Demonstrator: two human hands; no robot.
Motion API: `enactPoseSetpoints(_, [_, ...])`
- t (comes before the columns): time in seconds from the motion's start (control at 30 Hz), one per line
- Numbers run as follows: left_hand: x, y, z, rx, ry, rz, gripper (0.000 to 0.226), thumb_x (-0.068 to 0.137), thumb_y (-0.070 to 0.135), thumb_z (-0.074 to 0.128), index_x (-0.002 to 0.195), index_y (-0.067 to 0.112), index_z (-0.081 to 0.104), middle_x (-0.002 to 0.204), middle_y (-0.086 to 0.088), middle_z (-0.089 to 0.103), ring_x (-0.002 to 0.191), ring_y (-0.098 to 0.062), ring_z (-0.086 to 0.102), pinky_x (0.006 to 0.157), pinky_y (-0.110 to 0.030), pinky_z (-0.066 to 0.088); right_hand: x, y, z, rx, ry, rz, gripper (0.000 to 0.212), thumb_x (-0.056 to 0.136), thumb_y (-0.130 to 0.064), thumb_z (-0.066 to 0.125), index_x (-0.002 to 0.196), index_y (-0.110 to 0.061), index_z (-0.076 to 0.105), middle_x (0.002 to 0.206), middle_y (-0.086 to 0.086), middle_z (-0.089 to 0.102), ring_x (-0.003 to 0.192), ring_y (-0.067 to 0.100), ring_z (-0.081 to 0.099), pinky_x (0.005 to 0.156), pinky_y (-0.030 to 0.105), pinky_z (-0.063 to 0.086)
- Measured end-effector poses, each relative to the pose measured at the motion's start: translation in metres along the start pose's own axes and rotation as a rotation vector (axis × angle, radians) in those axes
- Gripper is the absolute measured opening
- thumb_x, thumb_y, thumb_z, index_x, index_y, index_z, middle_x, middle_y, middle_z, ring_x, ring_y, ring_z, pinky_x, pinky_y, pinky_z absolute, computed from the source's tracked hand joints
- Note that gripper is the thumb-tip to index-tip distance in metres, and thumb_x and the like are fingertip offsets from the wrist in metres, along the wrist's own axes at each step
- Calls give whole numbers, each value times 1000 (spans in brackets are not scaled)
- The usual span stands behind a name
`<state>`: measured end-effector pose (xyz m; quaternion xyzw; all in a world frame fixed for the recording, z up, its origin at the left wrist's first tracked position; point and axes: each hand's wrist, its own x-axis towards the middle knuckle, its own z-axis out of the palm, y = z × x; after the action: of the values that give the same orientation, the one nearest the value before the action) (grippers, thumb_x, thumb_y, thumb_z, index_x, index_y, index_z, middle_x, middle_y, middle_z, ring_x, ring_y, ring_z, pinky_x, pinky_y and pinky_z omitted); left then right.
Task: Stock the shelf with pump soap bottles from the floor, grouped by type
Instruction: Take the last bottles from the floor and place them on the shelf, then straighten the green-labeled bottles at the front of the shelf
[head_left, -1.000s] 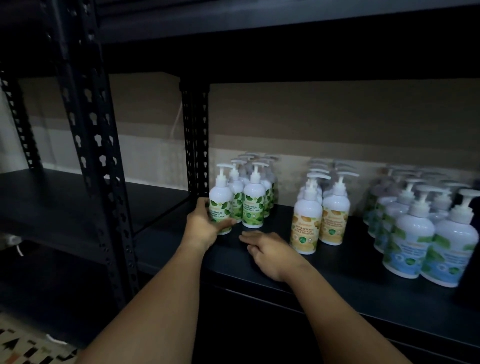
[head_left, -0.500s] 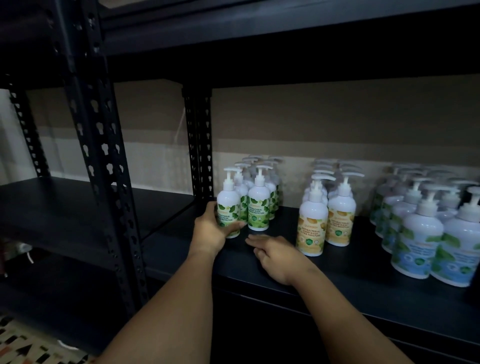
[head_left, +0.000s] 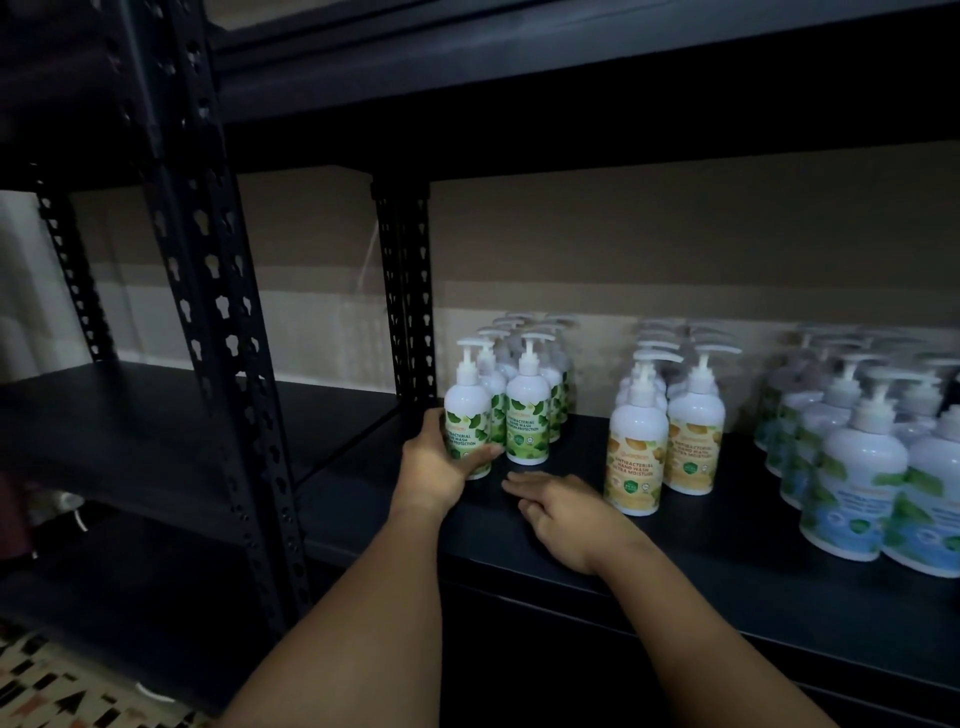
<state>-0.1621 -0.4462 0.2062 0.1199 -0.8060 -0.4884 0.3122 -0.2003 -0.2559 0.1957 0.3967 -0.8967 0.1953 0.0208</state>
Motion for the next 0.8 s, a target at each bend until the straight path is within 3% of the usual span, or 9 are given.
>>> enactPoseSetpoints(0.2, [-3, 5, -3, 17, -5, -78, 85, 65, 28, 100, 136, 14, 54, 108, 6, 68, 95, -10, 66, 70, -8, 46, -2, -4, -2, -12, -13, 26, 46, 108, -25, 40, 153, -29, 46, 164, -14, 35, 152, 13, 28, 125, 25, 19])
enactPoseSetpoints(0.33, [-12, 12, -11, 138, 1, -173, 97, 62, 17, 101, 145, 6, 52, 129, -8, 70, 116, -20, 66, 88, -18, 45, -7, -15, -8, -120, 4, 58, 40, 107, -31, 42, 142, -21, 58, 150, -3, 54, 136, 25, 49, 113, 40, 41])
enactPoseSetpoints(0.47, [-32, 15, -22, 268, 24, -190, 65, 74, 23, 94, 129, 5, 66, 117, -8, 75, 111, -21, 68, 84, -19, 43, -13, -29, -9, -204, 55, 112, 36, 105, -44, 45, 125, -24, 67, 126, 4, 70, 112, 30, 65, 91, 44, 56])
enactPoseSetpoints(0.6, [-68, 15, -33, 431, 12, -70, 18, 92, 27, 76, 106, 16, 76, 100, 1, 78, 100, -18, 71, 82, -23, 50, -33, -57, -12, -238, 28, 90, 44, 107, -44, 44, 139, -20, 62, 139, 6, 63, 125, 30, 59, 99, 43, 51])
enactPoseSetpoints(0.73, [-106, 20, -55, 447, -13, 20, 15, 96, 25, 71, 107, 17, 76, 95, 3, 77, 96, -15, 72, 86, -31, 59, -69, -87, -6, -182, 58, 20, 46, 107, -41, 46, 147, -20, 54, 154, 2, 51, 141, 23, 47, 109, 41, 46])
enactPoseSetpoints(0.8, [-123, 22, -65, 437, -34, 68, 16, 95, 25, 72, 108, 17, 75, 95, 3, 77, 94, -12, 72, 86, -29, 59, -84, -98, -5, -168, 72, -4, 47, 104, -41, 52, 147, -22, 54, 152, -1, 53, 140, 21, 49, 110, 38, 45])
